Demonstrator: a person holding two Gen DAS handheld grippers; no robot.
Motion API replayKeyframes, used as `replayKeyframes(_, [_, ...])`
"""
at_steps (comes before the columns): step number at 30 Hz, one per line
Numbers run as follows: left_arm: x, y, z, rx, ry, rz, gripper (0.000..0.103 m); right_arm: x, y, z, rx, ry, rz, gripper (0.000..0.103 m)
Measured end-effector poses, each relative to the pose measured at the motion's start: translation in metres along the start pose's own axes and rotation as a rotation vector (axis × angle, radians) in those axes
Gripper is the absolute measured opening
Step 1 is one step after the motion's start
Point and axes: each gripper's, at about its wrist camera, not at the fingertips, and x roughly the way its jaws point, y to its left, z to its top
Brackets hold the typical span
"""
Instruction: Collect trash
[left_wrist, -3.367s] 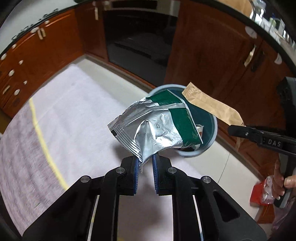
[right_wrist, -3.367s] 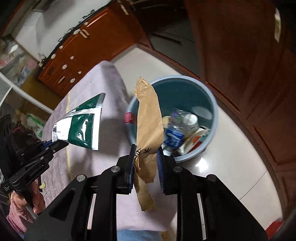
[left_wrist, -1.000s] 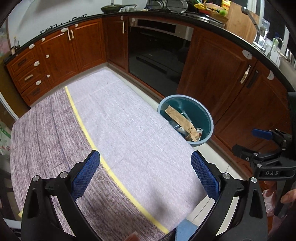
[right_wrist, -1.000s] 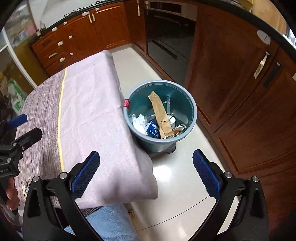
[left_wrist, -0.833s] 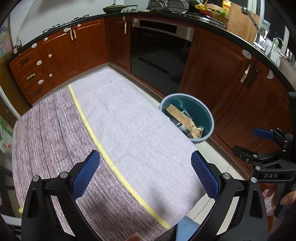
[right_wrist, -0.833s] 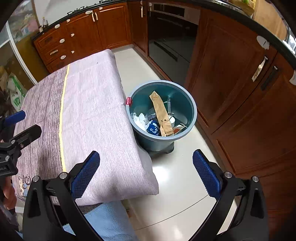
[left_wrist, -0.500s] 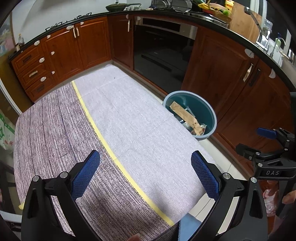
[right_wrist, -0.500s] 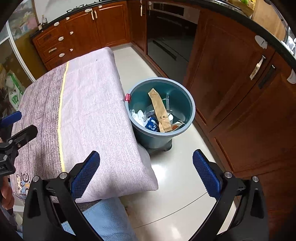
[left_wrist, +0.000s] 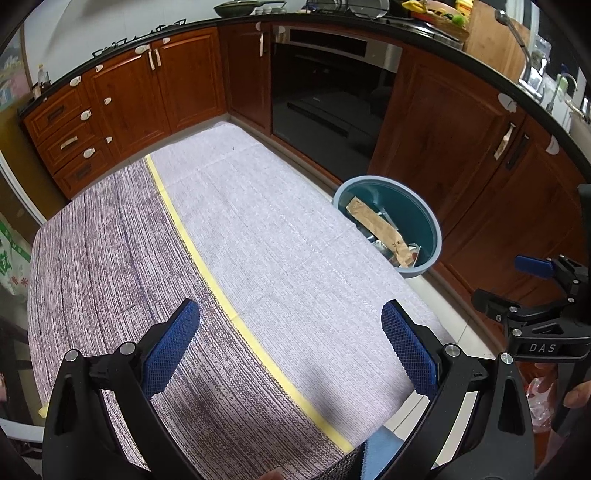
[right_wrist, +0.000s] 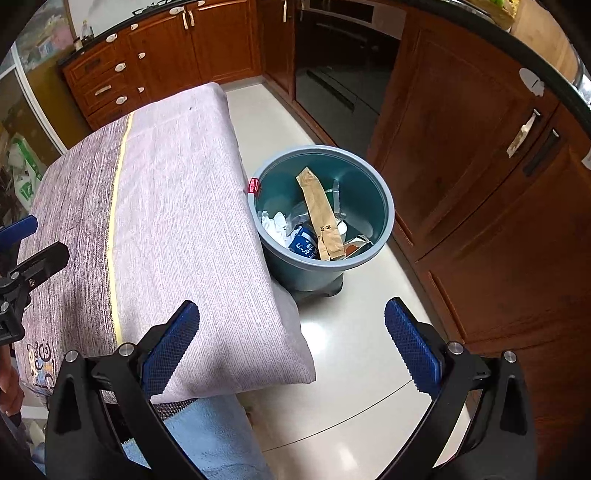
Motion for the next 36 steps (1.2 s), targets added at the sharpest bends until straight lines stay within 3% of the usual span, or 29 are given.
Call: replayKeyframes(36, [0.025, 0.001, 0.001, -0.022, 0.032, 0.024, 0.099, 0.030, 0.002, 0.011, -0.010, 0.057, 0.002, 0.096])
